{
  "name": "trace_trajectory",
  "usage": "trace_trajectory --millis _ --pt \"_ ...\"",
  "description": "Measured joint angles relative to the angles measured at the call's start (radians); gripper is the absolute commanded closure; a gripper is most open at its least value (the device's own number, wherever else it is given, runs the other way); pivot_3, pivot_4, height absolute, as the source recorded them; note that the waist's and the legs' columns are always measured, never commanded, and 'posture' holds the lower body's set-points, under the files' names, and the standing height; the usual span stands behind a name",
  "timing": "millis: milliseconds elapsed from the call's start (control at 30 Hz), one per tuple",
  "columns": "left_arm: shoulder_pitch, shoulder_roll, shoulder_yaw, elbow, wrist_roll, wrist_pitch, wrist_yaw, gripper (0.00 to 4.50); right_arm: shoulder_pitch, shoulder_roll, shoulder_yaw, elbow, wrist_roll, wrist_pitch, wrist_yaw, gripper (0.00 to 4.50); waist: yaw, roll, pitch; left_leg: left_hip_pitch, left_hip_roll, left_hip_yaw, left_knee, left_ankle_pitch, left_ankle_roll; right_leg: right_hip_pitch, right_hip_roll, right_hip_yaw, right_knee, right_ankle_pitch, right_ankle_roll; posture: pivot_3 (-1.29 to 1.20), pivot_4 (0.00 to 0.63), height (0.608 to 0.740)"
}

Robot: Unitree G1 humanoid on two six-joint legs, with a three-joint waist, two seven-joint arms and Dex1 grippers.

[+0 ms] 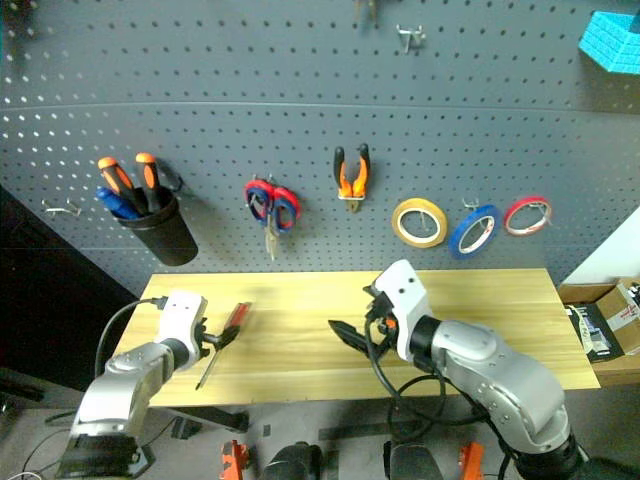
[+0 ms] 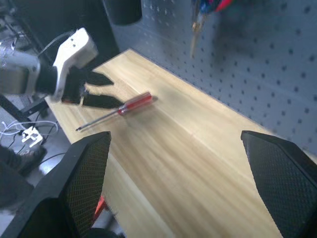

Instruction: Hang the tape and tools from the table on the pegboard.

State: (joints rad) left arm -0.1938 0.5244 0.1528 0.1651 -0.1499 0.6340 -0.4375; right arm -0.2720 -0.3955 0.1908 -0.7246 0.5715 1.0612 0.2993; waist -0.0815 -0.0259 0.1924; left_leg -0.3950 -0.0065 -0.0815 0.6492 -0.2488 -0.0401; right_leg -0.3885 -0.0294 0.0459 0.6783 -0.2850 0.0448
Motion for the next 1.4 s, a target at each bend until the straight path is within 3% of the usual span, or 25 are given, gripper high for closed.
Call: trace_trajectory --millis 400,500,667,767,800,933,1133,1267,1400 --pt "-0.314 0.002 -0.071 0.563 0.043 -0.012 -0.032 0.49 -0.131 0.075 0.060 0.015 -0.001 0.133 -0.045 0.00 -0.009 -0.004 0.007 -0.002 0.000 0.000 -0.002 0.000 0.000 -0.002 0.000 0.000 -0.001 0.000 -0.001 -0.15 0.227 0.740" --pt "-0.357 0.001 -0.071 0.638 0.058 -0.049 -0.024 1.05 -0.140 0.079 0.061 0.015 0.001 0.153 -0.044 0.00 -0.008 -0.003 0.009 -0.002 0.000 0.000 -0.002 0.000 0.000 -0.003 -0.001 0.000 -0.001 0.000 -0.001 -0.15 0.233 0.740" --pt "-0.356 -0.002 -0.081 0.651 0.078 -0.083 -0.027 2.59 -0.154 0.083 0.057 0.015 0.002 0.177 -0.041 0.00 -0.009 -0.001 0.011 -0.002 0.000 0.000 -0.002 0.000 0.000 -0.002 -0.001 0.000 -0.001 -0.001 -0.001 -0.16 0.226 0.740" --pt "-0.286 -0.007 -0.086 0.555 0.072 -0.105 -0.052 3.50 -0.163 0.073 0.043 0.012 0.011 0.179 -0.020 0.00 -0.009 -0.001 0.011 -0.002 0.000 0.000 -0.003 0.000 0.000 -0.003 -0.003 0.000 -0.002 -0.001 -0.001 -0.15 0.216 0.740" --pt "-0.254 -0.010 -0.084 0.509 0.066 -0.106 -0.057 3.56 -0.165 0.053 0.041 0.006 0.011 0.169 -0.005 0.00 -0.009 -0.001 0.011 -0.002 0.000 0.000 -0.003 0.000 0.000 -0.003 -0.006 0.000 -0.002 -0.001 -0.001 -0.15 0.213 0.740" --pt "-0.071 -0.010 -0.065 0.243 0.042 -0.094 -0.052 3.56 -0.174 -0.028 0.026 -0.020 0.001 0.068 0.073 0.00 -0.012 -0.002 0.012 -0.005 0.001 0.000 -0.004 0.000 0.000 -0.006 -0.007 0.000 -0.003 0.000 -0.001 -0.14 0.205 0.740" --pt "0.148 -0.042 0.014 -0.248 0.019 -0.104 0.034 3.56 -0.233 -0.053 -0.037 -0.020 0.042 -0.062 0.195 0.00 -0.005 -0.002 0.013 -0.005 0.000 0.001 -0.004 0.000 -0.001 -0.005 -0.009 0.000 -0.004 -0.001 -0.001 -0.11 0.184 0.740" --pt "0.161 -0.085 0.029 -0.433 0.032 -0.260 0.091 3.56 -0.289 -0.061 -0.079 -0.007 0.065 -0.130 0.249 0.00 0.011 -0.003 0.013 -0.005 0.000 -0.001 -0.003 0.000 -0.001 -0.004 -0.009 -0.002 -0.004 -0.001 -0.002 -0.09 0.170 0.740" --pt "0.042 -0.077 0.059 -0.485 0.046 -0.374 0.130 3.56 -0.313 -0.093 -0.095 0.036 0.072 -0.177 0.290 0.00 0.024 -0.003 0.012 -0.005 -0.001 0.000 -0.003 0.000 -0.001 -0.004 -0.008 -0.002 -0.004 -0.001 -0.002 -0.08 0.162 0.740"
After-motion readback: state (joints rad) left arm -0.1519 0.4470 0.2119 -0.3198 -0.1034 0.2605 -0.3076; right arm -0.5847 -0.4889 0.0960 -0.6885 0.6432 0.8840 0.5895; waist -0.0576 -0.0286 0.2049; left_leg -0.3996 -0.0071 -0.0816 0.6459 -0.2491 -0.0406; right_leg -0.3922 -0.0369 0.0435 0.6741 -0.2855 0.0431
